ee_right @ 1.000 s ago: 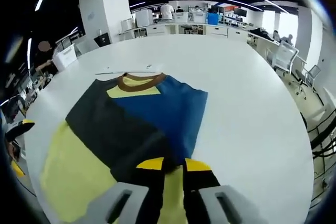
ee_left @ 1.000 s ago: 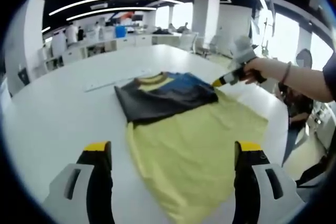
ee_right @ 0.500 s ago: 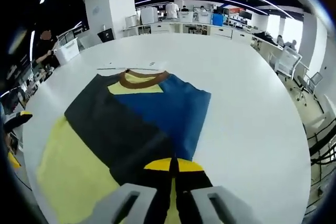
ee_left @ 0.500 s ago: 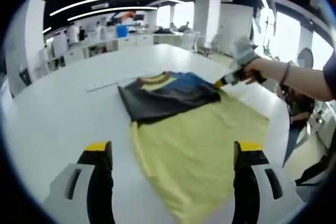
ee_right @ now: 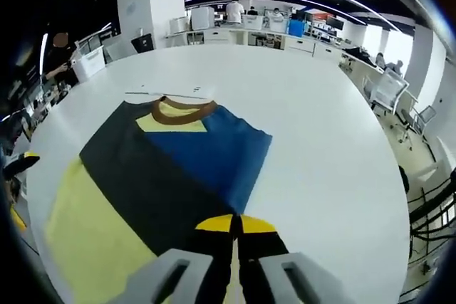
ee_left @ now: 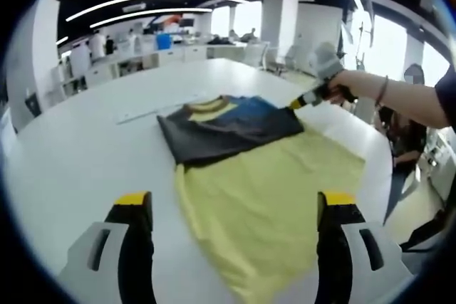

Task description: Fold the garment on the visible template until the final outline fits inside the template.

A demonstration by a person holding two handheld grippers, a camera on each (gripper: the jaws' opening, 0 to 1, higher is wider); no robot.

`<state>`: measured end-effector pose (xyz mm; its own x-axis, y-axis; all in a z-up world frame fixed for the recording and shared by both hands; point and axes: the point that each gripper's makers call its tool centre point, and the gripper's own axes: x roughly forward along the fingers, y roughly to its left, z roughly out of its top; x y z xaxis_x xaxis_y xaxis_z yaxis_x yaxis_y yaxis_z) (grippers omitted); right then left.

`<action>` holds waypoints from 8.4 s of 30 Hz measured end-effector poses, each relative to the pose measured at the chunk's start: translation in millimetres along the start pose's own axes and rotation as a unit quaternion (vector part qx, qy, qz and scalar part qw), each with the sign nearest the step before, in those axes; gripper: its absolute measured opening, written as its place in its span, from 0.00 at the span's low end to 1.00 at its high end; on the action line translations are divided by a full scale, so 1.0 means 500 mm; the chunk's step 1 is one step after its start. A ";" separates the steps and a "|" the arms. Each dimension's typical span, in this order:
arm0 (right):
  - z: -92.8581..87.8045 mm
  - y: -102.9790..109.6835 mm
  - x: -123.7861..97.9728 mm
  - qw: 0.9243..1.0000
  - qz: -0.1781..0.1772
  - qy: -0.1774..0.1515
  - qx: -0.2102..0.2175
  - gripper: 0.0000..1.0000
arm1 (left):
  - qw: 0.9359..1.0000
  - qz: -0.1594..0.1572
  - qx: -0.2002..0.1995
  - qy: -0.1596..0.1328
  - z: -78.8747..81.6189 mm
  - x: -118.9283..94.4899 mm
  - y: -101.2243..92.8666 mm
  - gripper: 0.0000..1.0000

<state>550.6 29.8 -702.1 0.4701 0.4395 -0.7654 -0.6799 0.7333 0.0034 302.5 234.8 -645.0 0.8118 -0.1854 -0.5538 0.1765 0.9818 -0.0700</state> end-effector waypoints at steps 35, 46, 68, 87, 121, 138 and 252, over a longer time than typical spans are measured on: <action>0.025 0.008 -0.052 0.999 0.010 -0.015 0.034 0.44 | 1.000 0.002 -0.017 0.002 0.002 -0.011 0.008 0.99; -0.031 0.061 -0.130 0.999 0.041 -0.001 0.006 0.65 | 1.000 0.003 -0.014 0.010 -0.001 -0.035 0.016 1.00; -0.227 0.119 -0.245 0.997 0.063 0.022 0.024 0.57 | 0.998 0.019 -0.041 0.049 -0.103 -0.076 0.019 0.81; -0.364 0.119 -0.261 0.995 0.051 0.063 0.061 0.33 | 0.990 0.041 -0.076 0.111 -0.213 -0.078 0.001 0.43; -0.396 0.120 -0.277 0.993 0.034 0.080 0.076 0.00 | 0.976 0.048 -0.125 0.170 -0.252 -0.099 -0.025 0.00; -0.421 0.148 -0.321 0.993 0.050 0.090 0.057 0.00 | 0.974 0.033 -0.128 0.184 -0.266 -0.143 -0.039 0.00; 0.113 -0.010 -0.227 0.986 -0.036 -0.154 0.042 0.00 | 0.979 0.121 -0.135 -0.090 0.207 -0.019 0.188 0.00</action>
<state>532.6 5.7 -578.7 0.6727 0.5132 -0.5330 -0.5965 0.8024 0.0196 368.8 324.4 -560.6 0.9005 0.0743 -0.4285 -0.1680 0.9683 -0.1851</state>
